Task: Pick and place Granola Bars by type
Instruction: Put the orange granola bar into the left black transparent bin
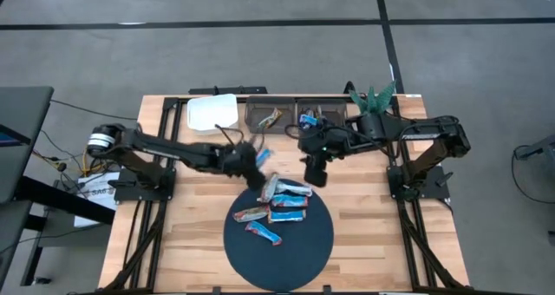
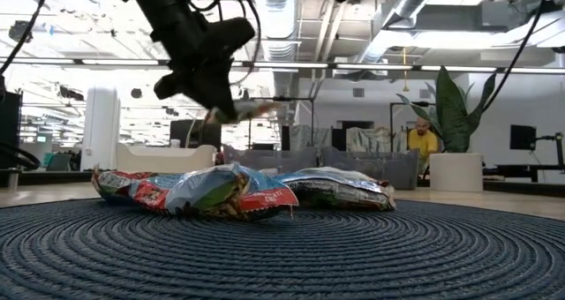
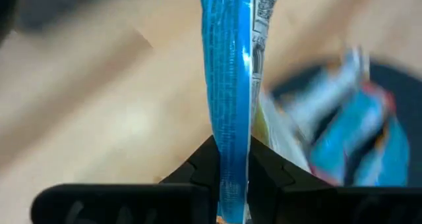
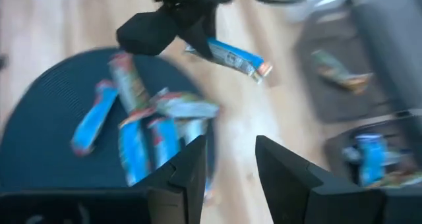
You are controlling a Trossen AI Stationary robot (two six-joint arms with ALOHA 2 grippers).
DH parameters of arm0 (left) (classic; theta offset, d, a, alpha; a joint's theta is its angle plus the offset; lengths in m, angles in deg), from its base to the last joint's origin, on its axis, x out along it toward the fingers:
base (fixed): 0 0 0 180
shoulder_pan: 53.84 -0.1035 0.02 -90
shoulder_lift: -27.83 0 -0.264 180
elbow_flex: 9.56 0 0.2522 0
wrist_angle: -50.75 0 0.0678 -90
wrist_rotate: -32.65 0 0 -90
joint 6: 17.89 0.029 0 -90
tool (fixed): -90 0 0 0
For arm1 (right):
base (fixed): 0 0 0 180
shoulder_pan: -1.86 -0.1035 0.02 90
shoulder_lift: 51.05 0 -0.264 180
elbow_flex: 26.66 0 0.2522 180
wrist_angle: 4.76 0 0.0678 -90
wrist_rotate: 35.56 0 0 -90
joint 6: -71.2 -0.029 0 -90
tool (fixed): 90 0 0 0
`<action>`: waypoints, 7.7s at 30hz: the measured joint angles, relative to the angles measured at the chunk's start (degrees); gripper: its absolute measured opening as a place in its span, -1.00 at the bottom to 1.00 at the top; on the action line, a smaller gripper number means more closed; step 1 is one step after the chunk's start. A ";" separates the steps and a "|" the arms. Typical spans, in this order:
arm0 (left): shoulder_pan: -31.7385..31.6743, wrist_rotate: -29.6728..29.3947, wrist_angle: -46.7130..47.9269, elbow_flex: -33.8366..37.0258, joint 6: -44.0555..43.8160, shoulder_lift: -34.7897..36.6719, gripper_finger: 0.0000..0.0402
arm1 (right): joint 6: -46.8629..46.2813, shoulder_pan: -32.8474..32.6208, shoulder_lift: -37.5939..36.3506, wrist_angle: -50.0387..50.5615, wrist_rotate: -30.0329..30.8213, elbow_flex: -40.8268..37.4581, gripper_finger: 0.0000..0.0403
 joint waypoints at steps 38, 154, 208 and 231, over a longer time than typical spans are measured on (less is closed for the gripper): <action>-32.27 11.44 -9.66 -15.84 27.80 -11.46 -0.81 | 0.01 13.28 0.42 -6.95 8.75 -0.02 -0.39; -3.18 16.61 -4.93 -28.08 35.35 -32.01 -0.68 | -17.98 -11.51 -34.92 -23.34 -2.70 -46.90 -0.39; -28.60 25.25 21.24 -39.10 35.26 -25.32 -0.21 | -14.45 -2.81 -31.50 -32.41 0.31 -46.90 -0.39; 4.35 32.11 17.12 -35.89 40.56 -24.99 -0.39 | -10.06 -3.62 -31.50 -31.68 -5.84 -46.90 -0.39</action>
